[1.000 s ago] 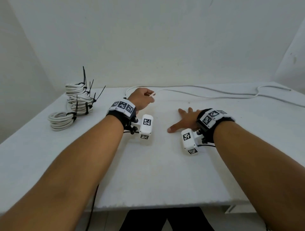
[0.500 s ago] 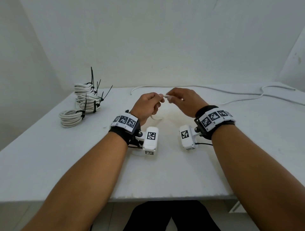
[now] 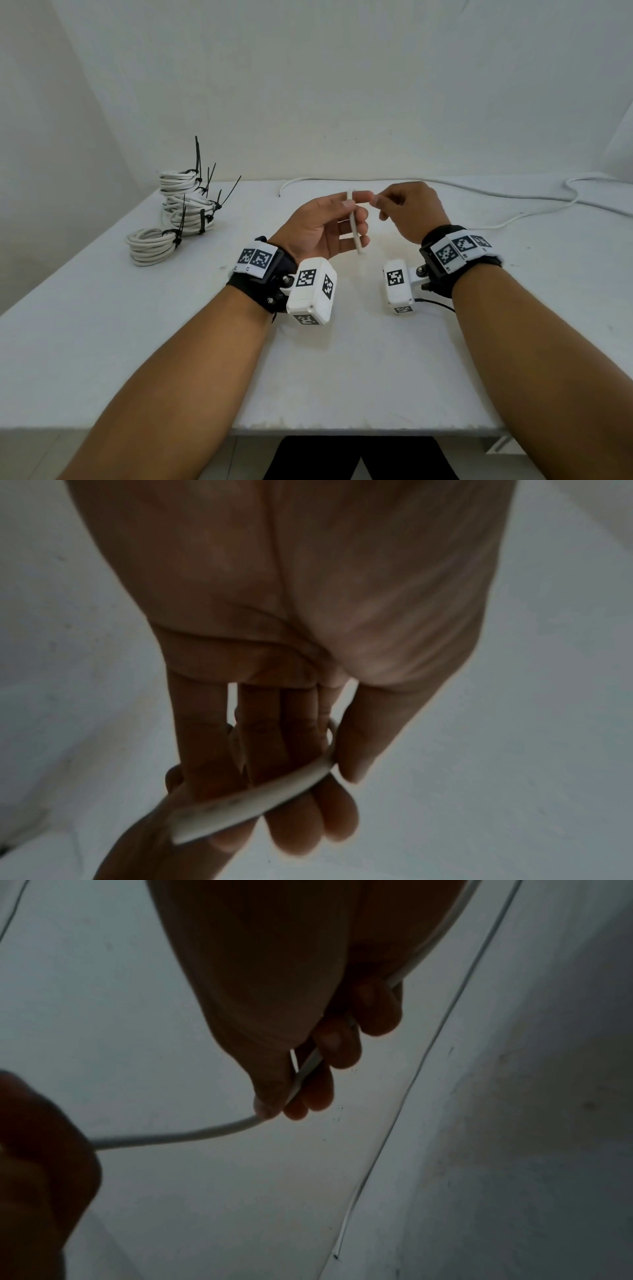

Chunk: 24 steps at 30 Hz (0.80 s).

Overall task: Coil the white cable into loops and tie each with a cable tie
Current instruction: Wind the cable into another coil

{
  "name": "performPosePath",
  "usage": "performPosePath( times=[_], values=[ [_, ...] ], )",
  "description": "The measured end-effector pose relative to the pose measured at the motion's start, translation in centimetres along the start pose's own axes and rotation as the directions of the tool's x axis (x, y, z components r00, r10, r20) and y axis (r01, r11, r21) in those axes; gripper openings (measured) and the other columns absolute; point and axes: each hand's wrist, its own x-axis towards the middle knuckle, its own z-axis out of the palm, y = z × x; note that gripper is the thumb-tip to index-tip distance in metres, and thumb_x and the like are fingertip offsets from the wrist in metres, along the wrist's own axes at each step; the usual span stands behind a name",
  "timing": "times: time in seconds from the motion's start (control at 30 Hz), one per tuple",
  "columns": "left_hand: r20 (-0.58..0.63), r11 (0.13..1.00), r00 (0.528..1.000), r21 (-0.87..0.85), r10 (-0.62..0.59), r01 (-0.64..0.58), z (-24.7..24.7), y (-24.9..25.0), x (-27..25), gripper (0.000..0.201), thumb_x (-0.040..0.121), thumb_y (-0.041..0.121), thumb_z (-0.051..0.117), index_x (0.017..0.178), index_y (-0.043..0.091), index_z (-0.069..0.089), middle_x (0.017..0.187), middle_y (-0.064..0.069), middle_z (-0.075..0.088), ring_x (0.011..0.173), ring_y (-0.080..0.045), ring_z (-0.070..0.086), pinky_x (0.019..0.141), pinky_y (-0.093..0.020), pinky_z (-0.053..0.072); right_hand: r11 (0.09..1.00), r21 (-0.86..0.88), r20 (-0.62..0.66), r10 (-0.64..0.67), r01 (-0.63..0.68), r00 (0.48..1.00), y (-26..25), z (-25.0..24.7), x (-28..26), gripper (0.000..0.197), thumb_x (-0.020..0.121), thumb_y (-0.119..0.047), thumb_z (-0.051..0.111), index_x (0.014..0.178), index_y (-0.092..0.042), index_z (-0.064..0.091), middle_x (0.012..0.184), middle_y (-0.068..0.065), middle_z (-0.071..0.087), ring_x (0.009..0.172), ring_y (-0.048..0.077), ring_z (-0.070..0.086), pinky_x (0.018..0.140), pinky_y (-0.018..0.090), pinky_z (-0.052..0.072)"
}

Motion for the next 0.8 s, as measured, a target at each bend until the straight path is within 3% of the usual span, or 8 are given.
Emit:
performPosePath(
  times=[0.1, 0.23, 0.33, 0.43, 0.53, 0.67, 0.73, 0.8],
  values=[
    [0.012, 1.0, 1.0, -0.015, 0.009, -0.008, 0.6, 0.0, -0.4, 0.02, 0.1, 0.008, 0.042, 0.105, 0.005, 0.061, 0.07, 0.0, 0.06, 0.063, -0.013, 0.059, 0.062, -0.029, 0.055, 1.0, -0.008, -0.011, -0.002, 0.002, 1.0, -0.1, -0.3, -0.1, 0.026, 0.092, -0.038, 0.063, 0.071, -0.023, 0.069, 0.066, -0.009, 0.067, 0.046, -0.003, 0.049, 0.048, 0.01, 0.037],
    [0.016, 0.999, 1.0, 0.032, -0.012, 0.011, 1.2, 0.1, -0.6, 0.022, 0.099, 0.019, 0.045, 0.093, 0.008, 0.063, 0.063, 0.001, 0.06, 0.054, -0.011, 0.058, 0.054, -0.026, 0.053, 0.998, -0.062, 0.004, 0.029, -0.028, 1.0, -0.2, -0.9, -0.5, 0.028, 0.092, -0.038, 0.063, 0.068, -0.025, 0.068, 0.065, -0.009, 0.067, 0.049, -0.001, 0.05, 0.052, 0.018, 0.038],
    [-0.087, 0.997, 0.995, -0.062, 0.044, -0.049, 1.0, 0.6, 0.0, 0.018, 0.098, 0.013, 0.047, 0.097, 0.005, 0.063, 0.066, -0.001, 0.065, 0.054, -0.01, 0.06, 0.056, -0.024, 0.055, 0.988, -0.154, 0.24, 0.046, -0.008, 0.97, -0.7, -1.1, -1.5, 0.029, 0.09, -0.039, 0.066, 0.066, -0.023, 0.07, 0.063, -0.008, 0.067, 0.056, 0.009, 0.054, 0.058, 0.026, 0.044],
    [-0.279, 0.98, 0.949, -0.095, 0.143, -0.176, -0.5, 0.4, 1.0, 0.015, 0.097, 0.005, 0.052, 0.099, -0.001, 0.065, 0.084, -0.011, 0.074, 0.073, -0.018, 0.071, 0.073, -0.03, 0.06, 0.989, -0.137, 0.496, 0.026, 0.049, 0.868, -2.4, -1.1, -2.7, 0.024, 0.09, -0.042, 0.065, 0.077, -0.025, 0.076, 0.063, -0.008, 0.067, 0.055, 0.007, 0.051, 0.059, 0.022, 0.043],
    [-0.34, 0.977, 0.916, 0.101, 0.212, -0.189, -1.7, -0.7, 1.3, 0.015, 0.096, 0.001, 0.054, 0.106, -0.006, 0.063, 0.096, -0.018, 0.073, 0.089, -0.027, 0.072, 0.084, -0.035, 0.059, 0.981, -0.15, 0.566, -0.015, 0.121, 0.824, -3.9, -0.8, -3.2, 0.023, 0.089, -0.04, 0.067, 0.079, -0.022, 0.076, 0.058, -0.008, 0.062, 0.053, 0.006, 0.049, 0.058, 0.018, 0.04],
    [-0.275, 0.898, 0.92, 0.412, 0.28, -0.151, -1.9, -1.3, 1.4, 0.015, 0.094, -0.001, 0.056, 0.106, -0.003, 0.065, 0.096, -0.017, 0.072, 0.086, -0.023, 0.072, 0.083, -0.034, 0.059, 0.955, -0.2, 0.575, -0.067, 0.219, 0.815, -4.6, -0.9, -3.6, 0.011, 0.088, -0.032, 0.069, 0.086, -0.024, 0.077, 0.054, -0.012, 0.055, 0.05, 0.0, 0.048, 0.055, 0.014, 0.036],
    [-0.202, 0.828, 0.935, 0.542, 0.292, -0.142, -1.9, -1.1, 1.4, 0.013, 0.093, 0.001, 0.059, 0.103, -0.001, 0.067, 0.091, -0.012, 0.073, 0.082, -0.02, 0.072, 0.081, -0.033, 0.059, 0.952, -0.181, 0.534, -0.116, 0.248, 0.837, -4.6, -1.3, -3.8, 0.007, 0.087, -0.026, 0.07, 0.083, -0.025, 0.076, 0.048, -0.013, 0.049, 0.047, 0.001, 0.045, 0.049, 0.011, 0.033],
    [-0.122, 0.688, 0.959, 0.719, 0.257, -0.093, -2.1, -1.0, 1.3, 0.011, 0.094, 0.008, 0.06, 0.092, 0.009, 0.071, 0.083, -0.002, 0.074, 0.072, -0.01, 0.069, 0.078, -0.031, 0.056, 0.961, -0.129, 0.468, -0.16, 0.246, 0.869, -4.4, -1.7, -3.9, 0.01, 0.084, -0.02, 0.072, 0.077, -0.027, 0.075, 0.046, -0.018, 0.052, 0.046, 0.001, 0.046, 0.047, 0.011, 0.034]
  ],
)
